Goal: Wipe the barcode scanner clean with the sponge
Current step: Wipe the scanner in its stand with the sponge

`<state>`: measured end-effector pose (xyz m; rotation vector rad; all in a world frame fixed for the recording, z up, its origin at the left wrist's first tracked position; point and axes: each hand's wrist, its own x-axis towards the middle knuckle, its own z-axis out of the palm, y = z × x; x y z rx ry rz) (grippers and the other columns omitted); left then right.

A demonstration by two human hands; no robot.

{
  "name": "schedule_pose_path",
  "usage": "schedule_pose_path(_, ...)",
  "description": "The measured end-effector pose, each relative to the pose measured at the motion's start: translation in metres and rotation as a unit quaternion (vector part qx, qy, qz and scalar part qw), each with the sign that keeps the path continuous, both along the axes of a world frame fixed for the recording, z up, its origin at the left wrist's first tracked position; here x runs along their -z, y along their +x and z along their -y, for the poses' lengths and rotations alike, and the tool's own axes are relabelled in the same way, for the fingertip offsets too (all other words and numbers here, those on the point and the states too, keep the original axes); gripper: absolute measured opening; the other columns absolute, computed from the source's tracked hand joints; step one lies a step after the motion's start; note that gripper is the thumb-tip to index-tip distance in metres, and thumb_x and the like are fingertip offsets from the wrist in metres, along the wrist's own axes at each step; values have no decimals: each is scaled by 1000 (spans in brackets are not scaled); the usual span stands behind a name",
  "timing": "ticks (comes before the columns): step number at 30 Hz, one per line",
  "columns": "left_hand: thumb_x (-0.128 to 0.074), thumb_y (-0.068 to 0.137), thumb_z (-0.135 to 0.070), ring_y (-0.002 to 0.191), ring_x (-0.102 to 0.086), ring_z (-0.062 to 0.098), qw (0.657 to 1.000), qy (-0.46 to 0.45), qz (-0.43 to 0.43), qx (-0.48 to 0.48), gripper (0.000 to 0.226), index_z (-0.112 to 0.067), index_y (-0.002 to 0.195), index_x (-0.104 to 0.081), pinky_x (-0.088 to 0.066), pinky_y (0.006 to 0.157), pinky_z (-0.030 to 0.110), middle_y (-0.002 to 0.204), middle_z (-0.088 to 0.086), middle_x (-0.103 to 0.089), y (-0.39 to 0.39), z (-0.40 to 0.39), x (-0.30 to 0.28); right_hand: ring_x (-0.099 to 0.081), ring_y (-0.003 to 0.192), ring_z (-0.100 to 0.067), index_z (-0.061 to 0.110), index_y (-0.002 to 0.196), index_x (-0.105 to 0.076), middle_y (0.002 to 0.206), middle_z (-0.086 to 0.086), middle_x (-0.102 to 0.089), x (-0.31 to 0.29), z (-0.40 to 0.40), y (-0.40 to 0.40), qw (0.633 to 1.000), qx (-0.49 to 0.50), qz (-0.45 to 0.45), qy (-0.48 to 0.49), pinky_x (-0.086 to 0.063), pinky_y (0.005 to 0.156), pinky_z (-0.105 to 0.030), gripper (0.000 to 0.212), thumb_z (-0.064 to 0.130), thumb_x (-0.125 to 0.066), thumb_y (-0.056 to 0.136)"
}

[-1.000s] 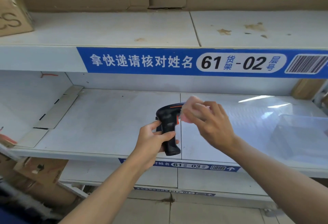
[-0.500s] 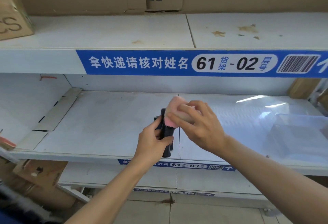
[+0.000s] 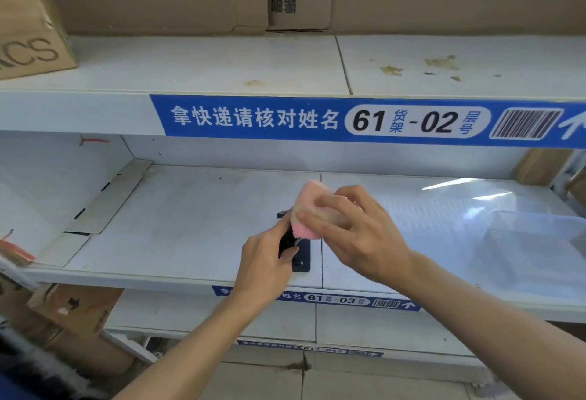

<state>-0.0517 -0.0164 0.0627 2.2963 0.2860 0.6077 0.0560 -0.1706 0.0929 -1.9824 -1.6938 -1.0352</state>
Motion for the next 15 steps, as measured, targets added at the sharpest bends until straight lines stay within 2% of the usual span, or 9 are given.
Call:
schedule_pose_path(4, -65, 84, 3, 87, -66, 22, 998, 65, 23, 1, 72, -26, 144, -40, -52, 79, 29, 99, 8, -73, -6, -3, 2, -53, 85, -39, 11, 116, -68, 108, -18, -64, 2, 11, 8, 997, 47, -54, 1, -51, 57, -44, 45, -7, -69, 76)
schedule_pose_path(6, -63, 84, 6, 86, -65, 26, 996, 88, 28, 6, 72, -23, 145, -38, -53, 77, 34, 98, 12, -72, -9, -6, 3, -53, 83, -42, 10, 114, -68, 108, -18, -64, 3, 17, 10, 994, 84, -72, 18, -51, 51, -45, 47, -10, -71, 72)
schedule_pose_path(8, -61, 84, 9, 87, -63, 29, 993, 111, 25, 22, 72, -19, 145, -37, -54, 75, 40, 100, 16, -69, -10, -8, 3, -52, 85, -41, 11, 116, -68, 113, -14, -59, 4, 20, 7, 994, 77, -62, 43, -50, 51, -42, 43, -7, -65, 78)
schedule_pose_path(11, -58, 83, 13, 92, -58, 28, 987, 154, 10, 42, 75, -16, 147, -33, -51, 77, 38, 106, 16, -64, -8, -7, 6, -49, 89, -36, 16, 122, -62, 117, -8, -49, 8, 16, -3, 998, 20, -21, 60, -45, 63, -36, 37, 1, -52, 90)
schedule_pose_path(13, -59, 79, 17, 96, -56, 29, 982, 181, 10, 53, 78, -13, 146, -33, -50, 78, 36, 107, 16, -62, -6, -7, 8, -49, 90, -35, 16, 121, -64, 117, -9, -50, 13, 12, -7, 998, -9, 2, 55, -45, 73, -35, 38, -2, -58, 88)
schedule_pose_path(15, -63, 72, 20, 98, -56, 33, 975, 212, 2, 59, 84, -10, 145, -32, -54, 77, 41, 109, 19, -60, -7, -9, 8, -51, 91, -35, 15, 119, -67, 117, -10, -51, 18, 13, -7, 999, -15, 16, 43, -46, 76, -36, 40, -5, -63, 84)
